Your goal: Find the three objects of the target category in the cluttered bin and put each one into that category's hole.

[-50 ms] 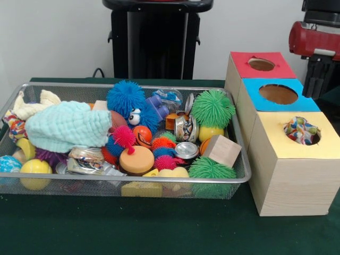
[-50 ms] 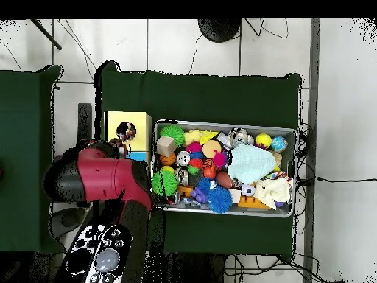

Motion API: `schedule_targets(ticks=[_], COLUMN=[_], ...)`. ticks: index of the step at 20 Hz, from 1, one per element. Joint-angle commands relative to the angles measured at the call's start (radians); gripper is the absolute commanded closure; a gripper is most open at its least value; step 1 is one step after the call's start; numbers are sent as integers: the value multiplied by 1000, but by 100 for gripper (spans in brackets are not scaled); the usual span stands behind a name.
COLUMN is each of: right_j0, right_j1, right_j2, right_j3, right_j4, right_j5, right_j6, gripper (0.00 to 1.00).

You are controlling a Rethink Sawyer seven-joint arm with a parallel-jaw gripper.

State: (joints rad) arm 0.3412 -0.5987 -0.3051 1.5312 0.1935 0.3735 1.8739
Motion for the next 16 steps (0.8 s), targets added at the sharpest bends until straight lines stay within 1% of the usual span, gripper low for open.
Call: schedule_targets(ticks=[1,4,7,9,16], right_j0=[-42,-42,-45,-56,-84], right_j1=[71,93,107,112,134], right_j2=[61,63,65,80,126], right_j3=[121,118,117,124,147], right_j4=[47,48,46,52,67], right_j5=[-60,-68,-55,-36,-74], right_j6=[255,247,231,222,222], gripper=[100,100,100,100,100])
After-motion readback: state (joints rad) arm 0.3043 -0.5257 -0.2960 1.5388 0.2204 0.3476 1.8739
